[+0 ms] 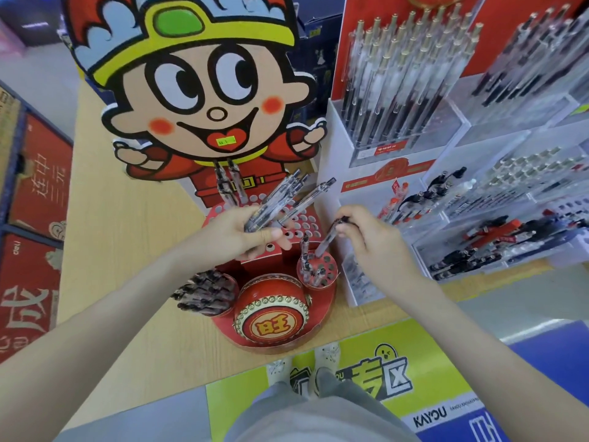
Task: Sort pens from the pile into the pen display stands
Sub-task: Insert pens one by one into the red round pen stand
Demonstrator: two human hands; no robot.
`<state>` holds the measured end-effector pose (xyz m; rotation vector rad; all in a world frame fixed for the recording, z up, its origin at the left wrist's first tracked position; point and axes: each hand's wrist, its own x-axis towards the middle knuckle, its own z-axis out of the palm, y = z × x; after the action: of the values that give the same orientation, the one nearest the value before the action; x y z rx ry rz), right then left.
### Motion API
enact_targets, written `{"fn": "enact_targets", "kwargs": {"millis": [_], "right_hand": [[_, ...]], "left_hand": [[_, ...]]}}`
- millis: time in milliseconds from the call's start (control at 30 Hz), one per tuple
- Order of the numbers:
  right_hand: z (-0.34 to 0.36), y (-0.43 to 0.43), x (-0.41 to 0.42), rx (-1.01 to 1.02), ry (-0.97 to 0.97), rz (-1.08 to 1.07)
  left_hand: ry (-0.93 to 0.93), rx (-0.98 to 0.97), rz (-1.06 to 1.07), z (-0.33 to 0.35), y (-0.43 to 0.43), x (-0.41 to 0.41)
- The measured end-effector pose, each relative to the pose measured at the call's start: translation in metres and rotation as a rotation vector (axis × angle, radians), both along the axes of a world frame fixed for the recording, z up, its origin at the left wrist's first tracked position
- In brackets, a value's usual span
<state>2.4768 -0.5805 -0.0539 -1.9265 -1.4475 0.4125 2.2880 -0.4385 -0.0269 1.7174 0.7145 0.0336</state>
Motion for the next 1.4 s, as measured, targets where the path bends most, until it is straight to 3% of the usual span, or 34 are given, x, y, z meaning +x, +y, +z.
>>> {"fn": "enact_targets", "kwargs": {"millis": [367,567,733,833,933,1033,1133,1267,1400], "right_hand": [[-0.004,0.009,-0.001,-0.028,-0.128,0.149],[-0.011,0.016,-0.013,-0.249,0.030,0.203],[-0.013,0.017,-0.014,-0.284,-0.022,0.167],[0.002,0.012,-0.013,-0.181,0.145,0.068],[0.024,0.008,-0.016,0.041,0.489,-0.066],[0.035,0.008,-0.023,0.146,0.836,-0.038],[0.041,0.003,-0.021,0.253,0.913,-0.044],[0.047,-0.017,-0.009,0.437,0.794,-0.205],[0.035,-0.032,-0.010,0.298,0.429,-0.146]], "left_hand": [[0.018,-0.021,-0.007,0.006,0.005,-0.002],[0.063,-0.013,-0.032,0.002,0.009,-0.009],[0.028,-0.033,-0.031,0.005,0.008,-0.014],[0.009,-0.040,-0.051,0.011,0.004,-0.014],[0.012,-0.025,-0.119,0.019,-0.002,-0.011],[-0.001,-0.046,-0.192,0.026,-0.010,-0.001],[-0.043,-0.106,-0.173,0.029,-0.015,0.006],[-0.046,-0.059,-0.060,0.022,-0.010,0.001],[0.043,-0.059,-0.062,0.013,-0.004,-0.002]]}}
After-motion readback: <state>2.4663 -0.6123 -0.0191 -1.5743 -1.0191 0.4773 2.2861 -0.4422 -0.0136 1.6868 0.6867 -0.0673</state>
